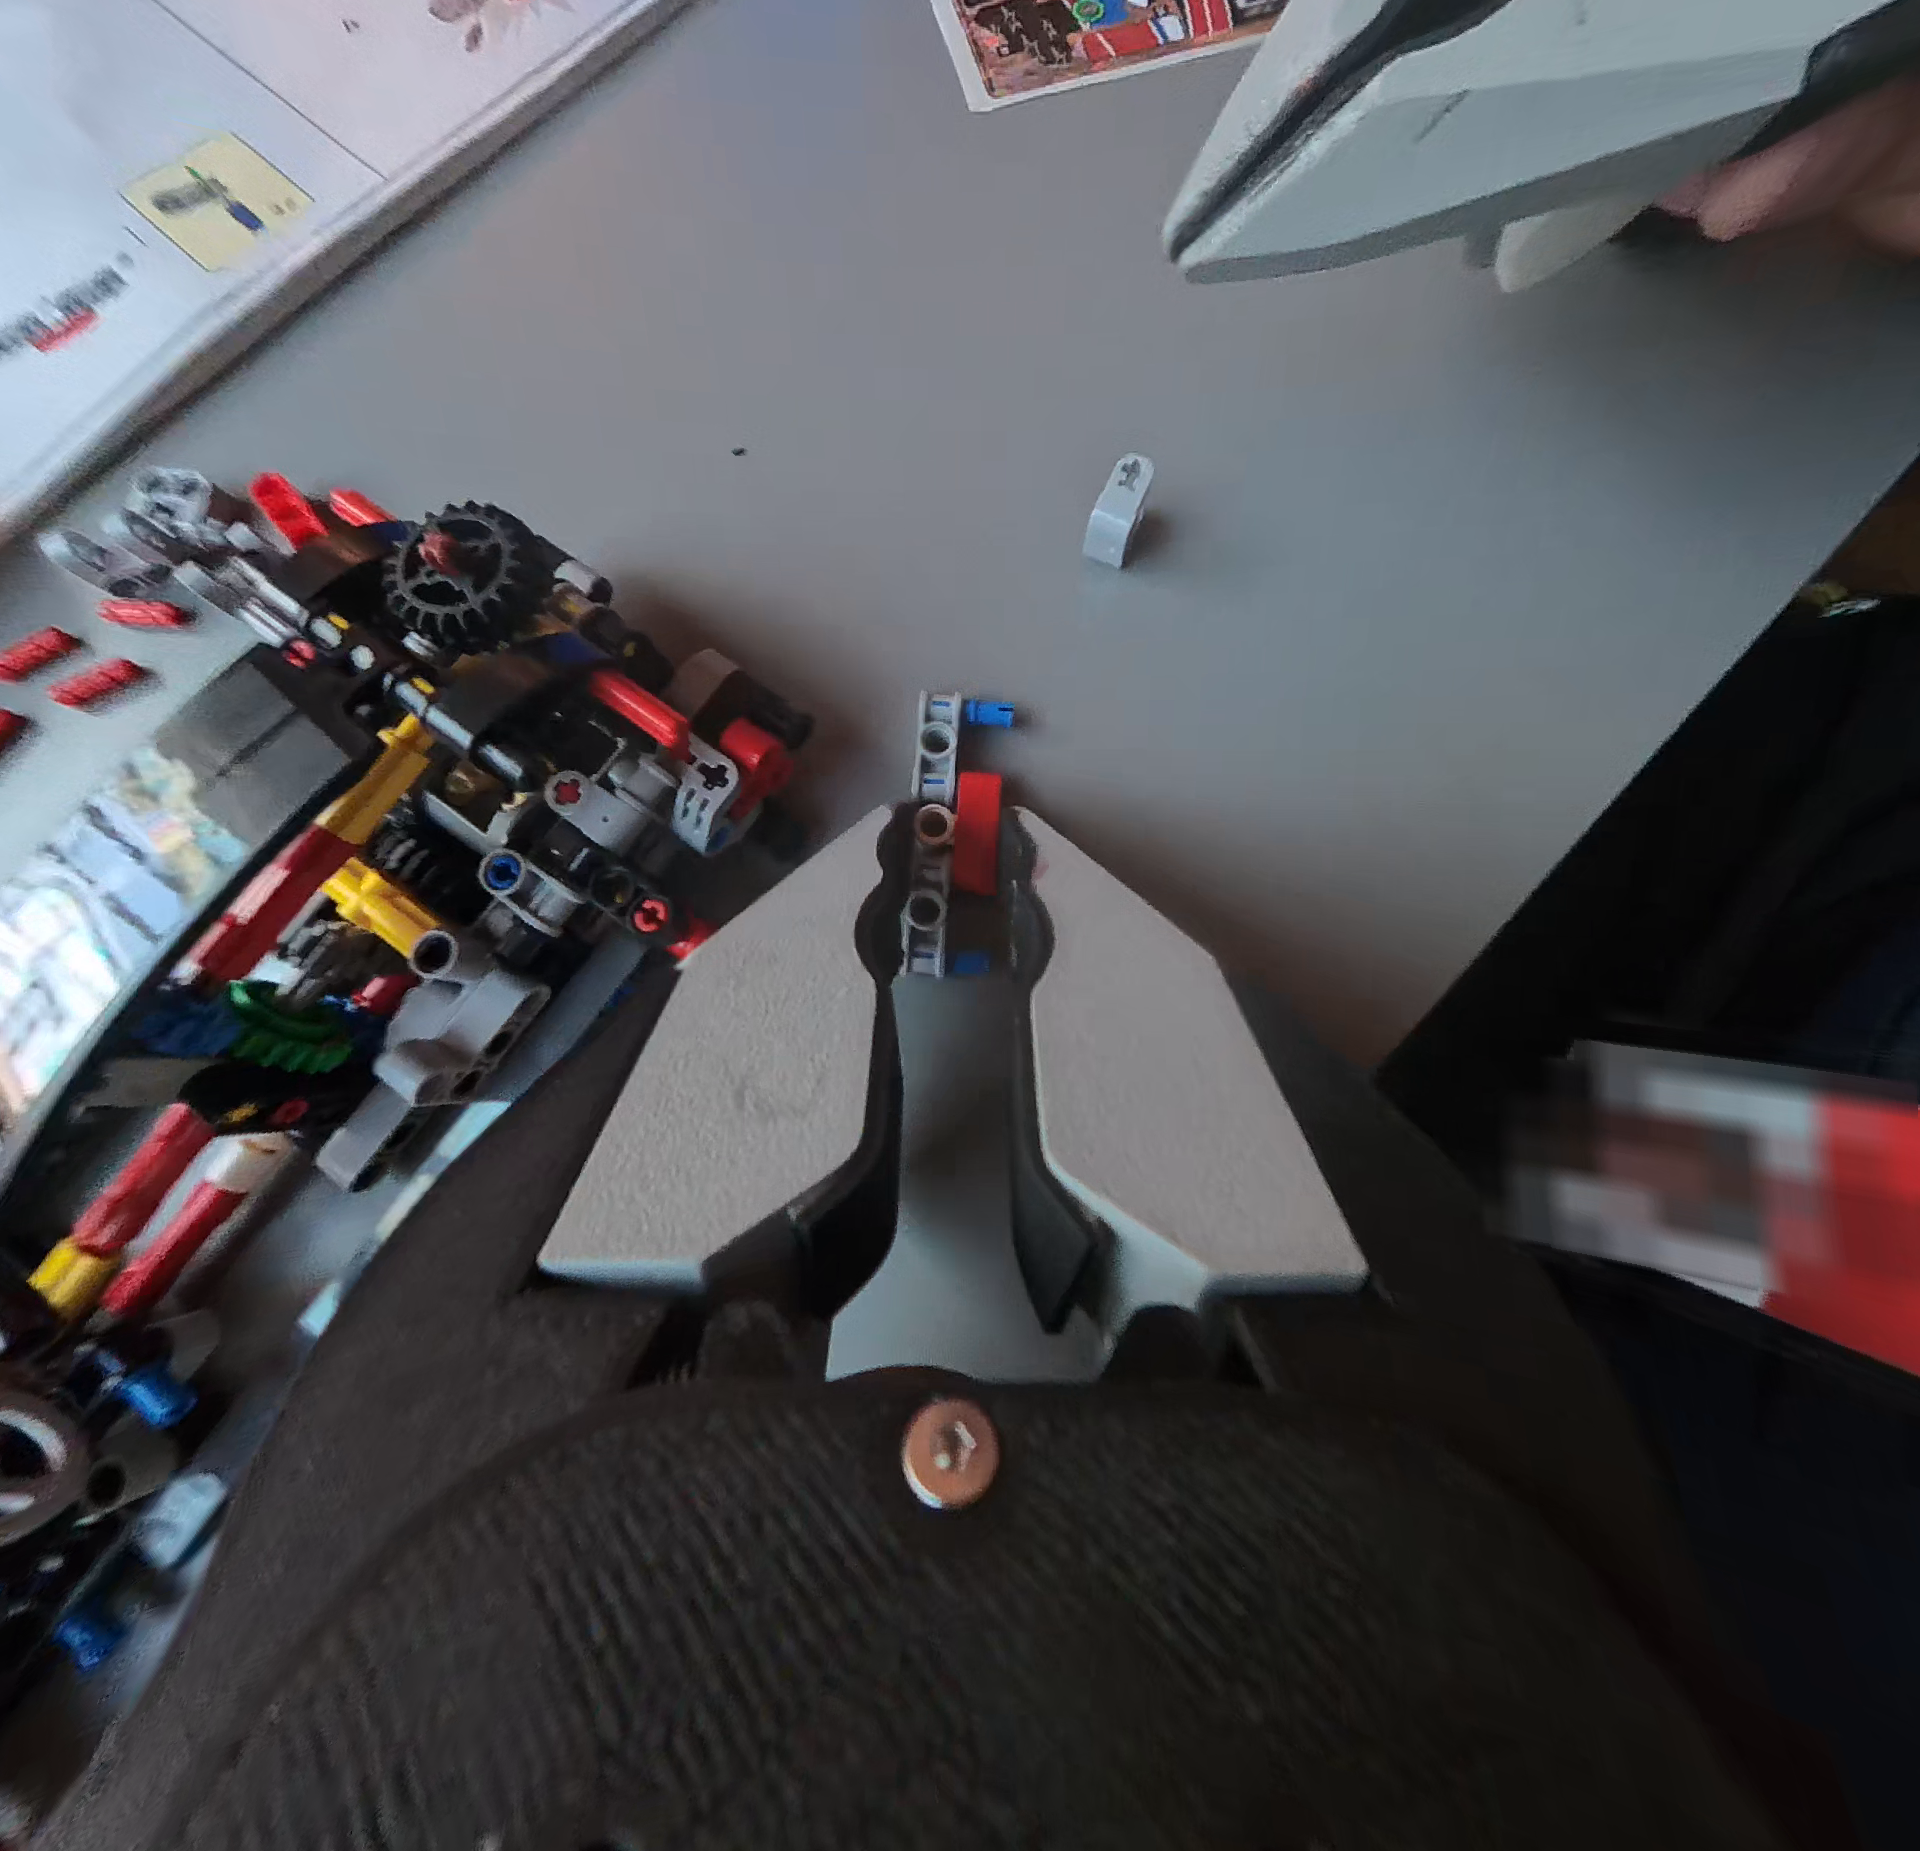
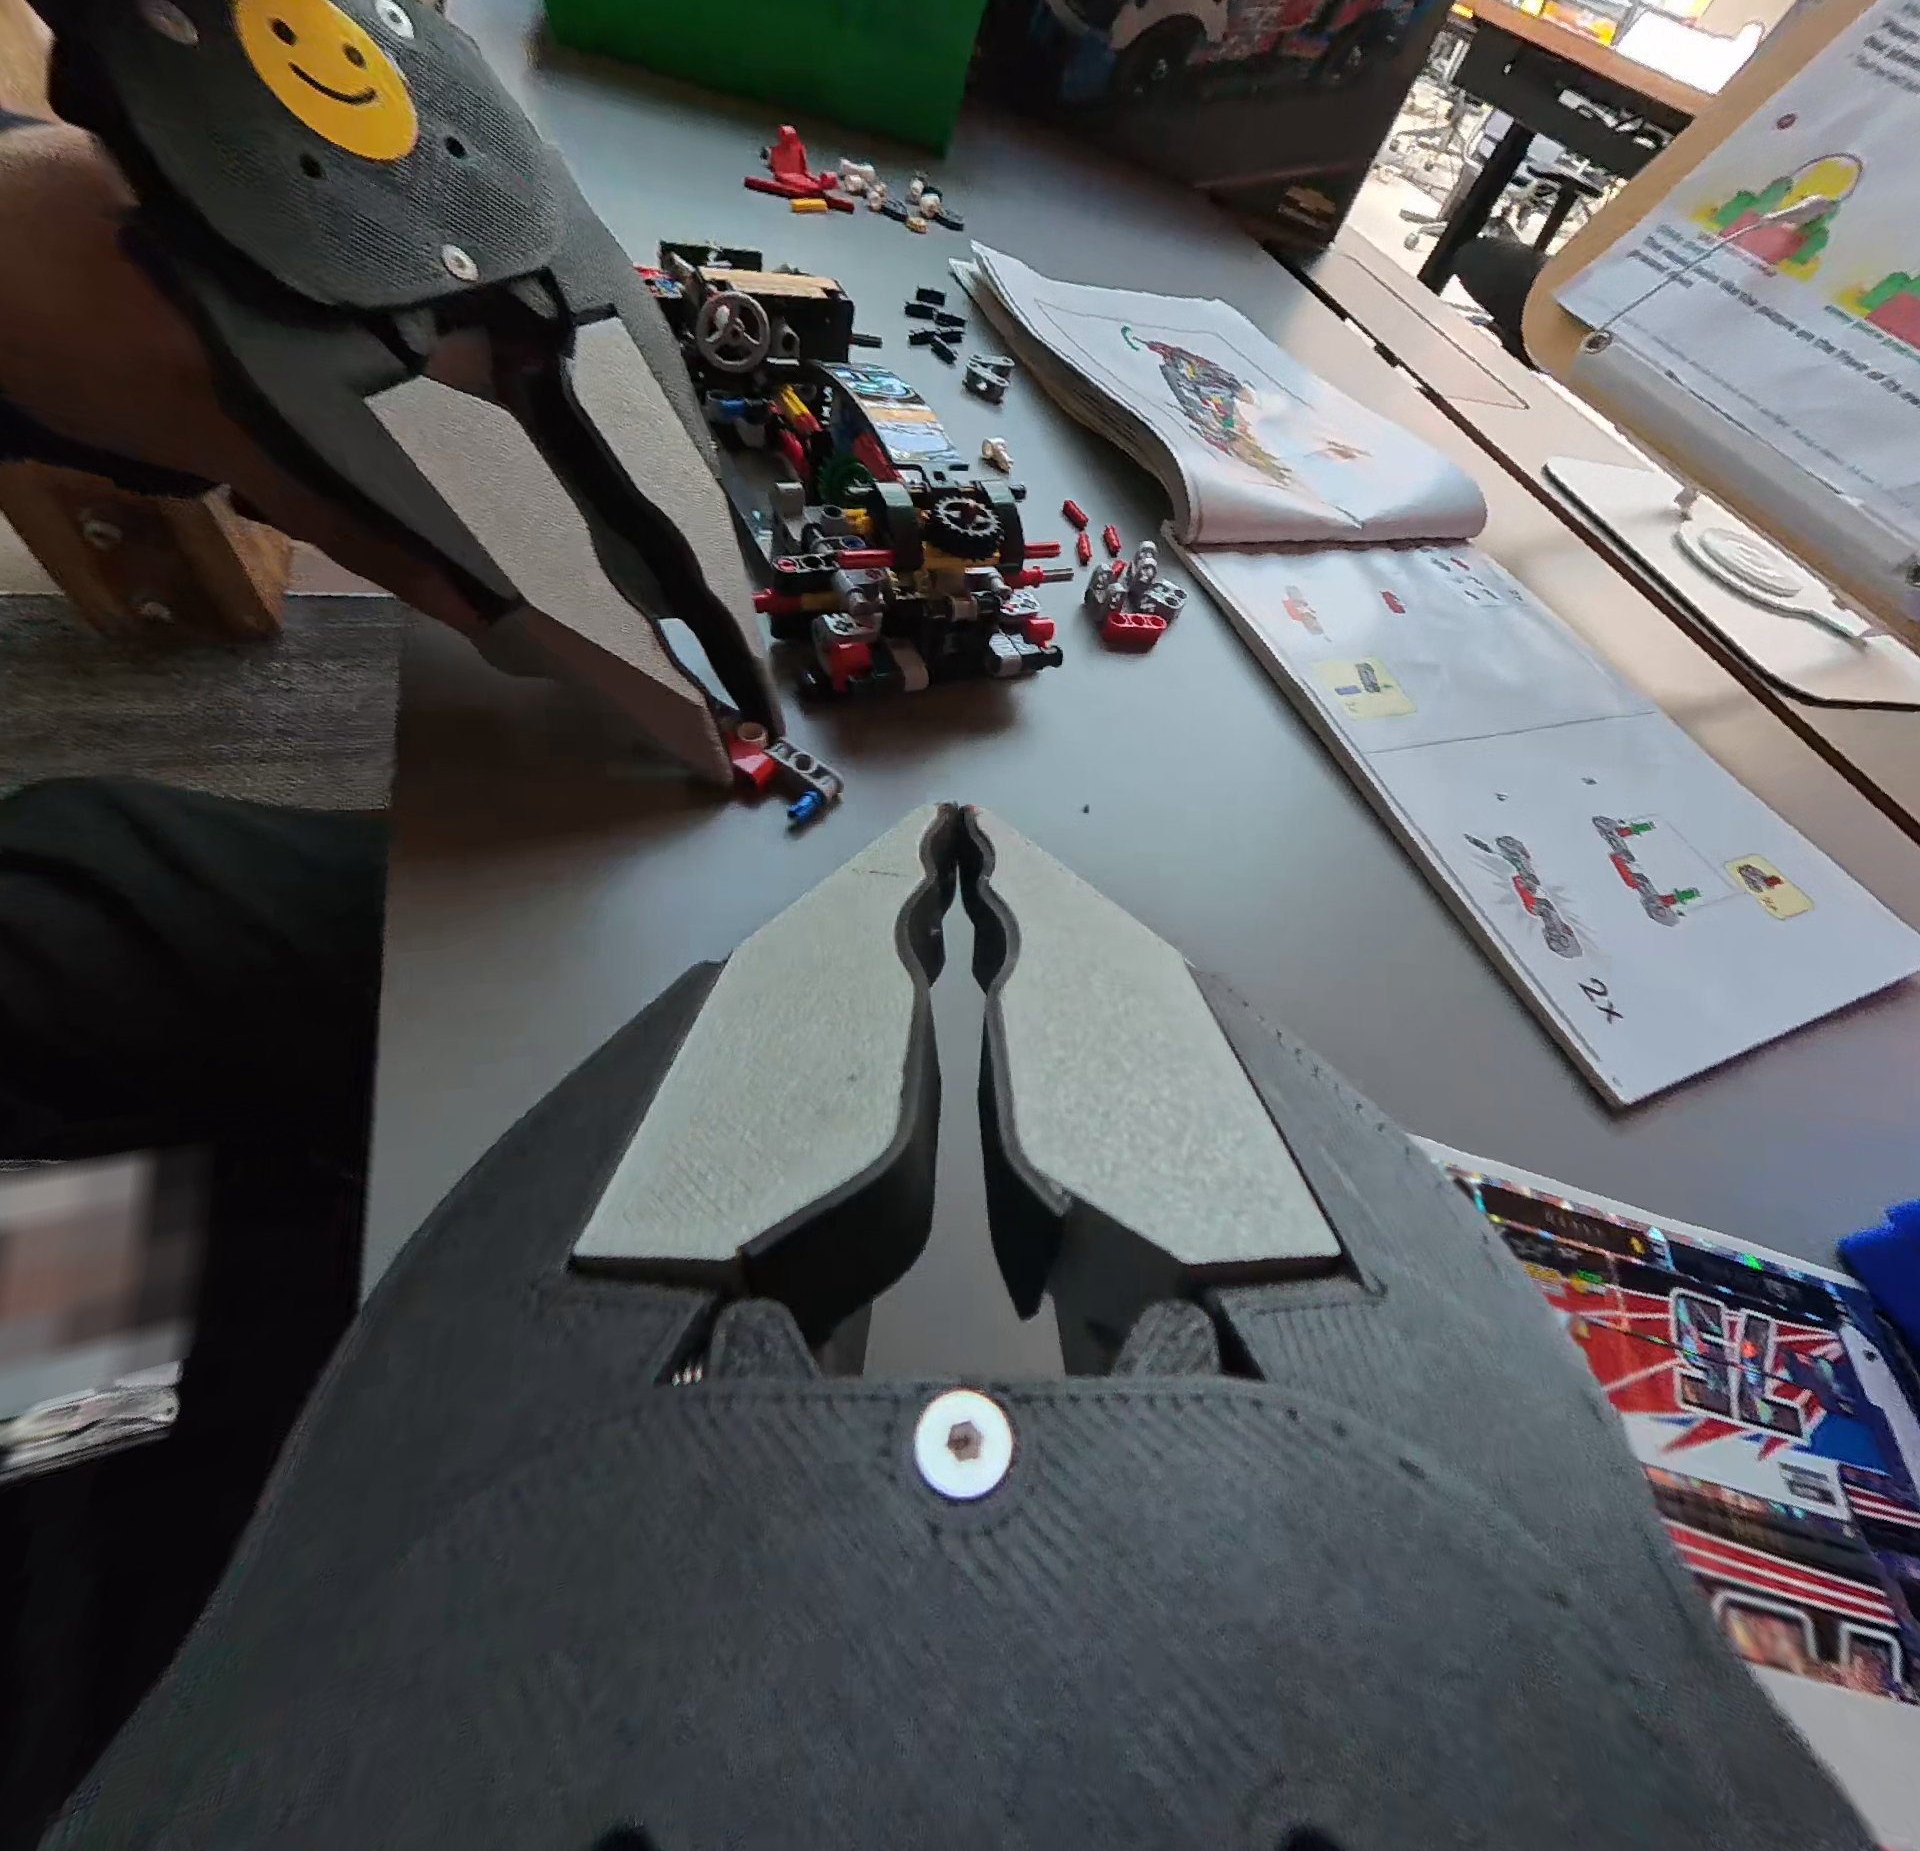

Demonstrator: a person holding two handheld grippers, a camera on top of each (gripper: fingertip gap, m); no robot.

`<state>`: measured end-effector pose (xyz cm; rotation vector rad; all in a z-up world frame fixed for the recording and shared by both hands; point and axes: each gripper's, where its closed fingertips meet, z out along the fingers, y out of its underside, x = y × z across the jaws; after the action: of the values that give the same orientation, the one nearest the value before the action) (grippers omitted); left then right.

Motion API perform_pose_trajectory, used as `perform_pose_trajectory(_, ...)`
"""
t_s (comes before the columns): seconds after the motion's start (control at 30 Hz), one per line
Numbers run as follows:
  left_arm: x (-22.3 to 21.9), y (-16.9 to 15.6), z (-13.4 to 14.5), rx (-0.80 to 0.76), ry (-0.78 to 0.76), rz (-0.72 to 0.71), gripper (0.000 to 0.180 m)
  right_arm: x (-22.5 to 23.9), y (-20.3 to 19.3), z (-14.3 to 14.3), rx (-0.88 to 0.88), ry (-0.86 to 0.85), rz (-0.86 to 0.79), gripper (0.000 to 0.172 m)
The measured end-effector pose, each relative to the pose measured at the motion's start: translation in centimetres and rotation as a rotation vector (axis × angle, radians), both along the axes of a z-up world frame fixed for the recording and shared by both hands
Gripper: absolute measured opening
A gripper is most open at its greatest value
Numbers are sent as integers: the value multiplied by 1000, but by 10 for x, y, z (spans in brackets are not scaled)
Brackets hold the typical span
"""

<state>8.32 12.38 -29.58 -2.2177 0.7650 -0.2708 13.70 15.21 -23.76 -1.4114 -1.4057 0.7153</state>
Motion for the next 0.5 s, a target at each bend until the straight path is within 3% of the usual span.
perform_pose_trajectory(0.07, -5, 3, 7, 121, 100, -13, 14, -4, -8, 1, -25, 9, 29, 0)
perform_pose_trajectory(0.23, 9, 2, 72, 494, 204, -47, 13, -13, -31, 9, -221, 69, 121, 0)
perform_pose_trajectory(0.4, 28, -11, 99, 691, 286, -103, 13, -14, -44, 26, -362, 140, 189, 0)
perform_pose_trajectory(0.5, 36, -16, 106, 745, 331, -126, 13, -12, -43, 30, -389, 157, 196, 11)
